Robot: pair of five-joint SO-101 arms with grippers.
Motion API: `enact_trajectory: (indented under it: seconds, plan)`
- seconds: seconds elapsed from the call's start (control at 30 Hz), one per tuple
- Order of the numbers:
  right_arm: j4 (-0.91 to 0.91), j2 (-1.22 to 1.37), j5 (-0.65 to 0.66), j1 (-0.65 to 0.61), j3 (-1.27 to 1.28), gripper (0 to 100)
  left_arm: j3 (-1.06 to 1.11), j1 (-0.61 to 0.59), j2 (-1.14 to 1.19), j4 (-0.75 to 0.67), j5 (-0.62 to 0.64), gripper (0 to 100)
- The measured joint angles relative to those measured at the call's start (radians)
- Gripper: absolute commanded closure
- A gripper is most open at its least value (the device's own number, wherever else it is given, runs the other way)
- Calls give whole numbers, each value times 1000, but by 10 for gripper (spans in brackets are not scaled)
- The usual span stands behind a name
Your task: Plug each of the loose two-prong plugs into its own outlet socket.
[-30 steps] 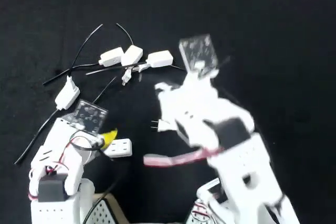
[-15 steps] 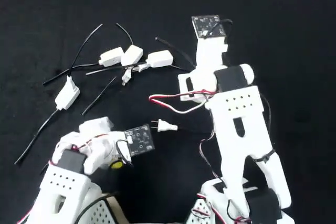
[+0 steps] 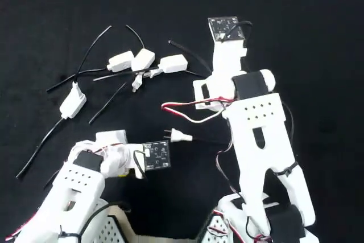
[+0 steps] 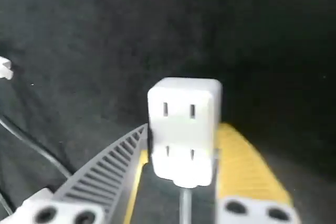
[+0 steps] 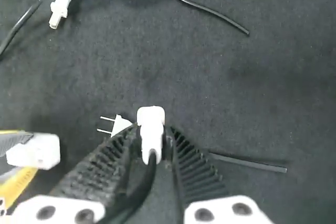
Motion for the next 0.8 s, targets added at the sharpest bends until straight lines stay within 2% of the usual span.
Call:
enact_trajectory:
  seconds: [0.07,0.3,0.4,0.6,0.8]
  plan:
    - [0,0,0,0,0,987,-3,-5,0,-2,51,960]
    - [0,9,0,5,0,987,-40,-5,-68,-2,327,903]
    - [0,11,0,5,0,987,-40,-5,-75,-11,390,875]
    - [-14,11,0,5,2,987,-40,-5,-75,-11,468,732]
    - [-28,11,0,-11,15,987,-41,-49,-87,-9,628,711]
